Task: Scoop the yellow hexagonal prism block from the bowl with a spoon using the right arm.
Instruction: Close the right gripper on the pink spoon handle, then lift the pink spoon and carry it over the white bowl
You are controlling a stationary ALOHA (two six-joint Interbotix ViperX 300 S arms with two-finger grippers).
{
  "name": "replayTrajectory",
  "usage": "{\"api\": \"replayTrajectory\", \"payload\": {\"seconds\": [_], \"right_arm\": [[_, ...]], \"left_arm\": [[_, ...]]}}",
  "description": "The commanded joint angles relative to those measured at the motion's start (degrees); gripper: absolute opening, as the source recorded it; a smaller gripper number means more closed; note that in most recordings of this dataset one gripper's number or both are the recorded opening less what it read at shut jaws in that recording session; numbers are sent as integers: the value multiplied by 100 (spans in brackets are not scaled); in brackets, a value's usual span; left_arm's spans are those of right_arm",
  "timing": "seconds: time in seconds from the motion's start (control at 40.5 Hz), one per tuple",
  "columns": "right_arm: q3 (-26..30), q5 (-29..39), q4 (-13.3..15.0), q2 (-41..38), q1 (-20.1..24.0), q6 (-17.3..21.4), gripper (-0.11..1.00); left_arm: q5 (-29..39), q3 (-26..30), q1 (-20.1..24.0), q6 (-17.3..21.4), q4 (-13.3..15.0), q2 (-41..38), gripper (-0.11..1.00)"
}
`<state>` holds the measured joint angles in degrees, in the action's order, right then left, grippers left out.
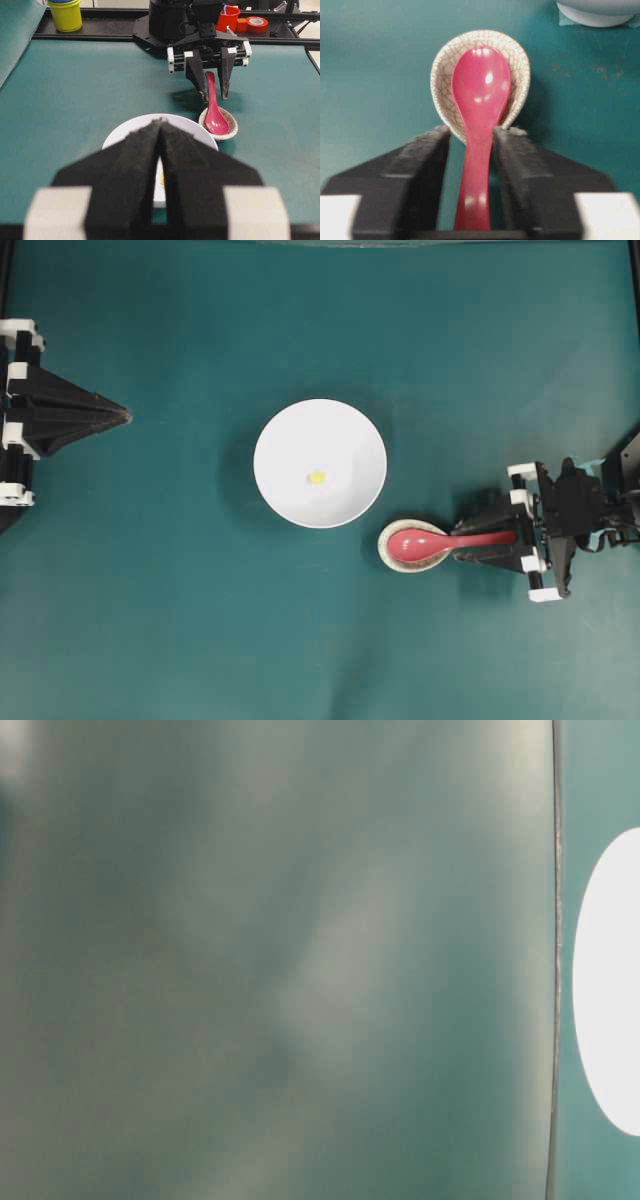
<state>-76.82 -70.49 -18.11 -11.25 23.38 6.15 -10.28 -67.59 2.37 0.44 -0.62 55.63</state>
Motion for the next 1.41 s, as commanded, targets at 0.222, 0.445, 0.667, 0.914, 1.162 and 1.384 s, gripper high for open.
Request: {"api": "replayTrajectory", "payload": {"seconds": [0.222,0.445,0.667,0.914,1.162,1.384], "right_arm": [[35,35,-18,545,26,-26,21],[97,984,-18,1644,-141,-193,21],[545,2927,-18,2918,-527,-606,21],[1503,5396,0,3806,-1239,-879,21],[2514,7128,0,3709,-2004,-835,21],[3217,8051,0,3182,-2522,-721,21]], "left_arm": [[-35,123,18,-53,-18,-44,0],[-26,123,18,-53,-18,-44,0],[-26,132,9,-62,-9,-44,0],[-26,123,18,-70,-18,-44,0],[-26,123,18,-70,-18,-44,0],[-26,97,18,-79,-18,-44,0]]}}
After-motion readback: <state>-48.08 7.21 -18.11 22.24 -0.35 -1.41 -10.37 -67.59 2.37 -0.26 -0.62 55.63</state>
